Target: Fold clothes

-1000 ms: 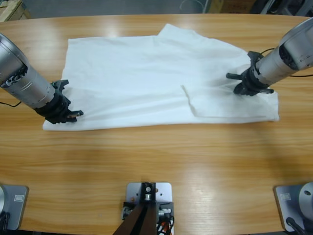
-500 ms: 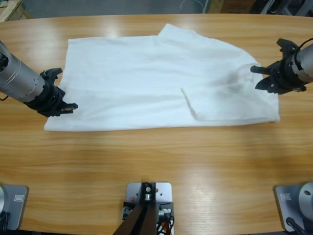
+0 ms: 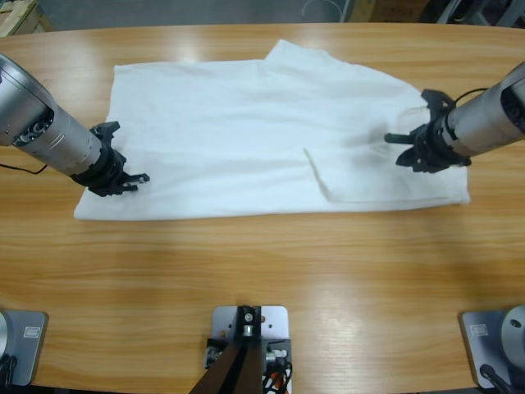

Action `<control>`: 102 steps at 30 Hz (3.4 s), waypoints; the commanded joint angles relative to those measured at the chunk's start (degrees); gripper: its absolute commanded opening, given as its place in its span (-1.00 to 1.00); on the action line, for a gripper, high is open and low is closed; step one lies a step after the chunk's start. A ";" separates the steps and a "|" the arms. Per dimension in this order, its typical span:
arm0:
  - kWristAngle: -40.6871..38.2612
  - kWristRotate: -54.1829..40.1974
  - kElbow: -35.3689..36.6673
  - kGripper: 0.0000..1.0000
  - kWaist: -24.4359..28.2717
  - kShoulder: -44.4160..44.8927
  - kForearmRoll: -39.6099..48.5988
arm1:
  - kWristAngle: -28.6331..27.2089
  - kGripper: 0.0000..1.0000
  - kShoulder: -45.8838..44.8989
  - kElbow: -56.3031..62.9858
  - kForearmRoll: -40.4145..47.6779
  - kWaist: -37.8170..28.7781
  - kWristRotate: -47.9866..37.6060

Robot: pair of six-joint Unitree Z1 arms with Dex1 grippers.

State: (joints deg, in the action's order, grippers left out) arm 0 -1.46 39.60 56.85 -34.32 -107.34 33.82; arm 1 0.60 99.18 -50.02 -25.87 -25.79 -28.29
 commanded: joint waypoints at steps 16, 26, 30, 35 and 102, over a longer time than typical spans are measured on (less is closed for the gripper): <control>-5.27 11.93 -13.38 -1.00 -13.97 1.90 3.80 | 2.89 -1.00 -2.52 11.54 -3.52 -12.18 -20.94; -7.17 12.26 -13.60 -1.00 -17.45 9.50 11.65 | 6.23 -1.00 -4.33 11.61 -10.10 -17.56 -28.64; -6.78 13.05 -13.67 -1.00 -17.62 9.30 11.44 | 5.21 -1.00 -5.79 11.61 -11.29 -17.61 -29.98; -6.48 14.62 -13.66 -1.00 -17.34 11.47 11.74 | 5.04 -1.00 -7.56 11.35 -13.44 -17.63 -31.33; -20.07 -32.04 -2.99 0.95 37.75 -1.56 -3.32 | 38.00 0.43 55.52 -88.23 -50.76 9.72 44.99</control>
State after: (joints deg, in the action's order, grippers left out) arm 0 -20.69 8.17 54.81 3.35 -106.24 31.33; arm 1 39.80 150.61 -138.48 -74.78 -14.59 15.60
